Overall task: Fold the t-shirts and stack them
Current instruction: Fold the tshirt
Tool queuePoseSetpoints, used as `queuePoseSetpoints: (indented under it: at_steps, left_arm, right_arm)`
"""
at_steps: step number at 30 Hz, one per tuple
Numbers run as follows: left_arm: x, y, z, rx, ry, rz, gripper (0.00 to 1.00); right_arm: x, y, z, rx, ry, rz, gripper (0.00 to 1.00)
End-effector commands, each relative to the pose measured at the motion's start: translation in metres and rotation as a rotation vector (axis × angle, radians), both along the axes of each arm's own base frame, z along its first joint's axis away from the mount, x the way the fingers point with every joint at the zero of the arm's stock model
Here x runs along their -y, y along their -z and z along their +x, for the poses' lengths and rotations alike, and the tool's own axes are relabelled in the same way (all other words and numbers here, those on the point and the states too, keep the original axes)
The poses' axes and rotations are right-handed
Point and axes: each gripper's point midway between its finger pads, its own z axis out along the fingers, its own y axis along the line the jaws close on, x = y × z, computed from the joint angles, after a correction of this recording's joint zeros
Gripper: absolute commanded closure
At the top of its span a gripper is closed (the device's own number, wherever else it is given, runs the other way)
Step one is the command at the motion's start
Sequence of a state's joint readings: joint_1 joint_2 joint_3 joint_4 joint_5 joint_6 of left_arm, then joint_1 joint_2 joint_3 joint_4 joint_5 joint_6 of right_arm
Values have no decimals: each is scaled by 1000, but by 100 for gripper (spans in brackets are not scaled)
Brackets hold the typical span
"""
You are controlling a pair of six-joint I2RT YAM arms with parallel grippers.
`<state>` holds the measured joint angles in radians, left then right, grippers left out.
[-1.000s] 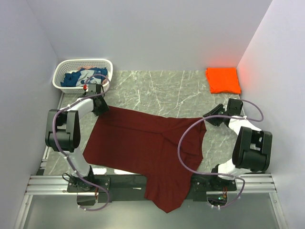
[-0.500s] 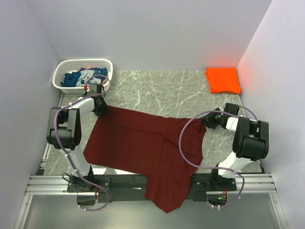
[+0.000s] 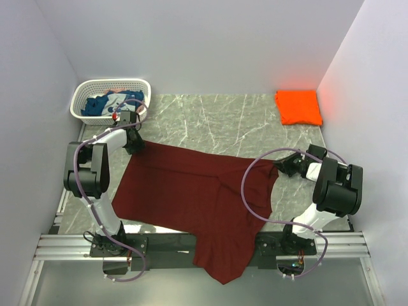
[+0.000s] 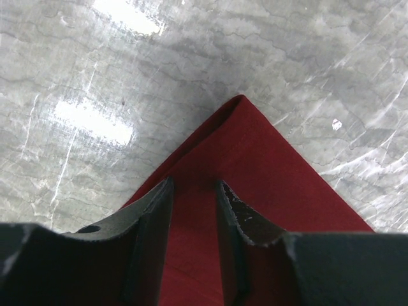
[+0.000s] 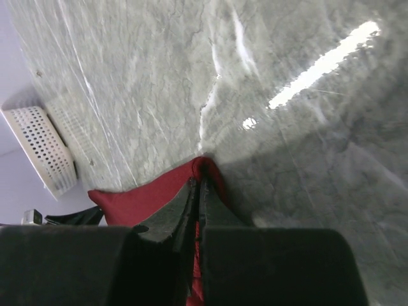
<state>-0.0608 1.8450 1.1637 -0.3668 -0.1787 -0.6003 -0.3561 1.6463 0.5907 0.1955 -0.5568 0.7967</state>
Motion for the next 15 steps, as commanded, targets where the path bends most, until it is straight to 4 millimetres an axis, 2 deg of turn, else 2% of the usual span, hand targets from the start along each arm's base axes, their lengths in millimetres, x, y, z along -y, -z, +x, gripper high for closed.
queuePoseSetpoints:
  at_steps: [1, 8, 11, 15]
  left_arm:
    - [-13, 15, -11, -70, -48, 23, 61]
    - [-10, 16, 3, -54, -68, -10, 58]
    - [-7, 8, 23, -19, -73, -28, 57]
    - [-5, 5, 40, 2, -76, -42, 57]
  right_arm:
    - [17, -3, 4, 29, 50, -58, 99]
    - [24, -3, 14, 8, 15, -95, 96]
    - [29, -4, 23, 8, 8, -102, 95]
    - [34, -12, 41, 23, -10, -115, 94]
